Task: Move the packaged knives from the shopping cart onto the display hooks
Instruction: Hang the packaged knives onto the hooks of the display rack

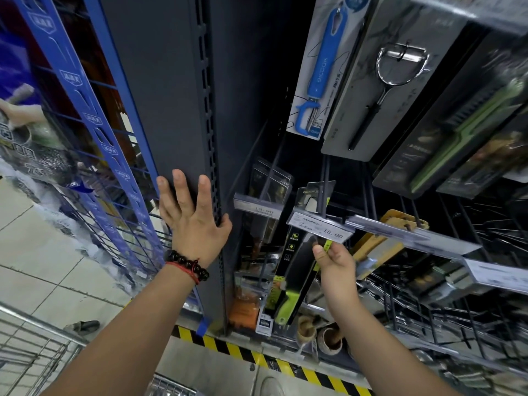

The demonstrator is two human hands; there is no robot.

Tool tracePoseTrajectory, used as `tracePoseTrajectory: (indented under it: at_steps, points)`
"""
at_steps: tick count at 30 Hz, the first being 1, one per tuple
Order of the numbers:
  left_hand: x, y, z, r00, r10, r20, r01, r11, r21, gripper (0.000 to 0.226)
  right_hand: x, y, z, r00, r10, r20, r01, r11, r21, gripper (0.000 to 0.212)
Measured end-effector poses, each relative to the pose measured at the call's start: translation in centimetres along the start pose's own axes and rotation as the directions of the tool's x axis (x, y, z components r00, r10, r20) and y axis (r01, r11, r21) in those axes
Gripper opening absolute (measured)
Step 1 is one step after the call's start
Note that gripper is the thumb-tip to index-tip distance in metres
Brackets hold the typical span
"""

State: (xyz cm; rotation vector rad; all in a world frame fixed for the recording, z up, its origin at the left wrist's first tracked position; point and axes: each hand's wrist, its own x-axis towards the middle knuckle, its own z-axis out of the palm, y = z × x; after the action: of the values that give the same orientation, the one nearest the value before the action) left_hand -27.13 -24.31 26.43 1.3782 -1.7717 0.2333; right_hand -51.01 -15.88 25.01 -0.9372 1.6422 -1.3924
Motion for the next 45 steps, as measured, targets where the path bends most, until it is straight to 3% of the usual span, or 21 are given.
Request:
tracePoseTrajectory:
  at_steps: [3,7,11,25,31,34,45]
  points:
    - [0.0,0.0,-0.1,1.000,-0.005,0.008,0.005,1.000,-0.001,0.122,0.5,-0.5,0.2,1.000,0.023,0.003,-0.023,1.000,0.004,0.010]
    - [-0.1,0.0,-0.1,1.000,-0.006,0.007,0.006,1.000,0.002,0.120,1.0,-0.6,0.4,1.000,0.024,0.015,-0.024,0.999,-0.021,0.026]
    - [-0.1,-0.1,0.0,1.000,0.002,-0.005,-0.002,1.000,0.013,0.121,0.5,-0.3,0.6,0.999,0.035,0.006,-0.035,0.999,-0.031,0.009]
    - [0.0,-0.2,0.3,1.000,0.018,-0.012,-0.017,0.999,0.038,0.116,0.3,0.6,1.8,0.999,-0.024,-0.033,0.021,0.996,-0.084,0.022]
    - [0.1,-0.3,0.5,0.999,0.026,-0.021,-0.025,0.998,0.049,0.116,0.9,0.9,2.0,0.994,-0.016,-0.110,0.017,1.000,0.004,0.025]
    - [0.1,-0.4,0.7,0.999,0.036,-0.032,-0.034,0.998,0.056,0.117,0.5,0.7,1.9,0.993,-0.019,-0.120,0.023,0.999,0.031,0.015]
    - [0.1,-0.3,0.9,0.997,0.046,-0.062,-0.041,0.996,0.078,0.124,0.1,1.7,2.1,0.991,-0.038,-0.125,0.039,0.999,0.009,0.012]
